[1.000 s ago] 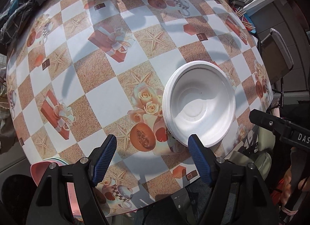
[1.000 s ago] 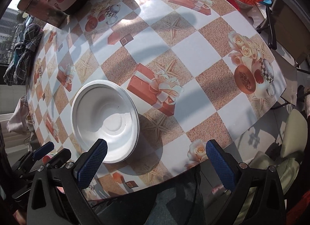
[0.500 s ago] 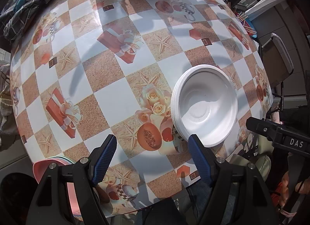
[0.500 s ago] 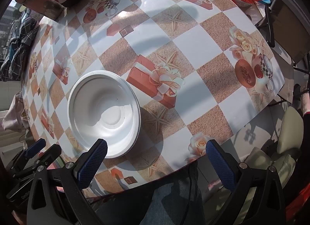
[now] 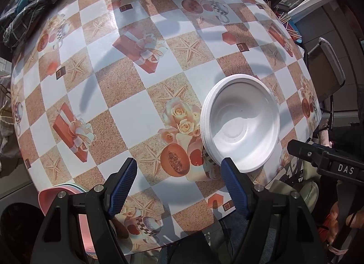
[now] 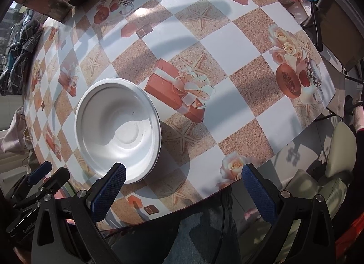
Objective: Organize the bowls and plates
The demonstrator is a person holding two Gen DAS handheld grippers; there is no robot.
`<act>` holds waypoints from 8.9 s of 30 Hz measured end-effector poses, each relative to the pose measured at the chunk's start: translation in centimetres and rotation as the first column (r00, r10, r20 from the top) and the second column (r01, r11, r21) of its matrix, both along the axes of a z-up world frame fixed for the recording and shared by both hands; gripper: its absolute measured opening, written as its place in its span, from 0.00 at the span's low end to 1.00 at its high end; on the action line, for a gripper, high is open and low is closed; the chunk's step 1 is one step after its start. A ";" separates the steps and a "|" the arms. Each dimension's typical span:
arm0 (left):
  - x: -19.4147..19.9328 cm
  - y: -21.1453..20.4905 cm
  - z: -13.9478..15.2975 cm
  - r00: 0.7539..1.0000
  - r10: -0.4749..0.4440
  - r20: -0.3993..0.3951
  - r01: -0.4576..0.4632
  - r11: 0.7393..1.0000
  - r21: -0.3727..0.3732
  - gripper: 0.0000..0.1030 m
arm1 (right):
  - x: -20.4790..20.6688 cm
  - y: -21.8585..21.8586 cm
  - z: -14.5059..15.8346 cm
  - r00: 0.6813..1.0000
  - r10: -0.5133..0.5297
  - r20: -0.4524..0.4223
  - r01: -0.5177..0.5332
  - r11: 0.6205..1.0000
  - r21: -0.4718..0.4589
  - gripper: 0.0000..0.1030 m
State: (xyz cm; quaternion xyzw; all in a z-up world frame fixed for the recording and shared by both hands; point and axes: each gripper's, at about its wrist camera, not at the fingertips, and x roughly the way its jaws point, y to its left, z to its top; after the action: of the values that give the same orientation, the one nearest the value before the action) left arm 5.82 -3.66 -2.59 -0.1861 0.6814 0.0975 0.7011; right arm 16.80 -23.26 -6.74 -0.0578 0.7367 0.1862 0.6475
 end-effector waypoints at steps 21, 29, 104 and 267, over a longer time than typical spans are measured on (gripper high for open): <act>2.9 -2.4 -1.1 0.996 -0.091 -0.014 0.091 0.995 0.041 0.77 | 0.3 -0.5 -1.6 0.999 0.024 -0.036 -0.025 1.000 -0.018 0.99; 4.9 -3.2 -4.1 0.994 -0.090 -0.069 0.096 0.991 0.093 0.77 | 1.0 1.2 -3.7 0.996 0.079 -0.035 -0.081 0.996 -0.045 0.99; -5.3 1.5 -7.5 0.974 0.217 -0.069 -0.217 0.976 -0.001 0.36 | -6.9 15.5 -7.0 0.808 0.560 -0.185 -0.568 0.823 0.010 0.29; -23.9 7.5 12.4 0.952 0.307 0.010 -0.291 0.891 0.348 1.00 | -23.2 28.1 14.0 0.380 0.866 0.326 -0.920 0.392 0.031 0.99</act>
State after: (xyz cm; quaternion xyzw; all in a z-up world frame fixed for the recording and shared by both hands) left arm -18.04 3.79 9.78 -0.1605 0.6327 0.3262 0.6838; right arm -6.41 4.87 7.28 -0.4035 0.4723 0.5733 0.5342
